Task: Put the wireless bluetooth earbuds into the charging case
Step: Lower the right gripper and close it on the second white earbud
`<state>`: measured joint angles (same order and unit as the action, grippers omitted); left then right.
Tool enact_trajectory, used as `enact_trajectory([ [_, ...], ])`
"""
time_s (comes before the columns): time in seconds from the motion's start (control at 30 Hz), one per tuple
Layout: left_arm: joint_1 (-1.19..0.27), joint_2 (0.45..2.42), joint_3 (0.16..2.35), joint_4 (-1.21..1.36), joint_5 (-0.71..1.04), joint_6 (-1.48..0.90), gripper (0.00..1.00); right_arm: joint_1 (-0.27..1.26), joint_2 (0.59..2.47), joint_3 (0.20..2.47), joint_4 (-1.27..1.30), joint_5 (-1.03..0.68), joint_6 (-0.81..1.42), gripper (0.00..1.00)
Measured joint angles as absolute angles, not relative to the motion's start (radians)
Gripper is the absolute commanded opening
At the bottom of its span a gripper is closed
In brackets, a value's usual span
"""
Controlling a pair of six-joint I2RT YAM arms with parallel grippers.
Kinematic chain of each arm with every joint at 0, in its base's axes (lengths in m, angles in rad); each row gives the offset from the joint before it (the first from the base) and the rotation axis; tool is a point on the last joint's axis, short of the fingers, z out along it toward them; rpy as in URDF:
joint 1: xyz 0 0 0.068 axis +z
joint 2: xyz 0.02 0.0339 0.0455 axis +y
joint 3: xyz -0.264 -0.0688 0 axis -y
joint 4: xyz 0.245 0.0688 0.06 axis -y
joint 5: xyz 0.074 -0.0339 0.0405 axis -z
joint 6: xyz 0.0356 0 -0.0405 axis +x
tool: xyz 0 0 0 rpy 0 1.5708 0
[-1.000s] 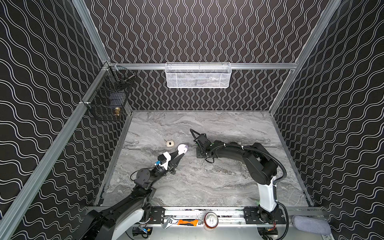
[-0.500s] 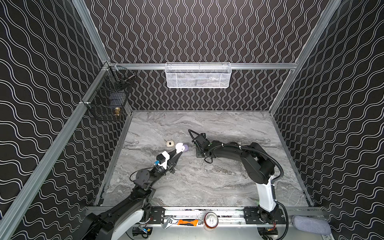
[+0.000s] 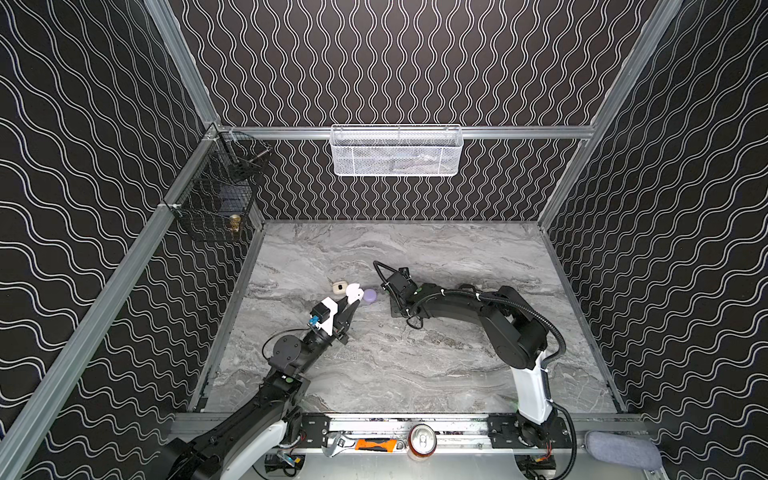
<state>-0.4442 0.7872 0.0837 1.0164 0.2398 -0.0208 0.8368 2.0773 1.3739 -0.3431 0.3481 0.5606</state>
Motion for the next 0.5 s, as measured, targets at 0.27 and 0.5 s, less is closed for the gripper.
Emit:
enact_trajectory([
  [0.27, -0.444, 0.797, 0.082, 1.034, 0.265, -0.021, 0.00, 0.843, 1.991, 1.328, -0.382, 0.341, 0.561, 0.10],
  [0.5, -0.444, 0.847, 0.070, 1.105, 0.302, -0.021, 0.00, 0.907, 1.712, 1.283, -0.390, 0.442, 0.564, 0.09],
])
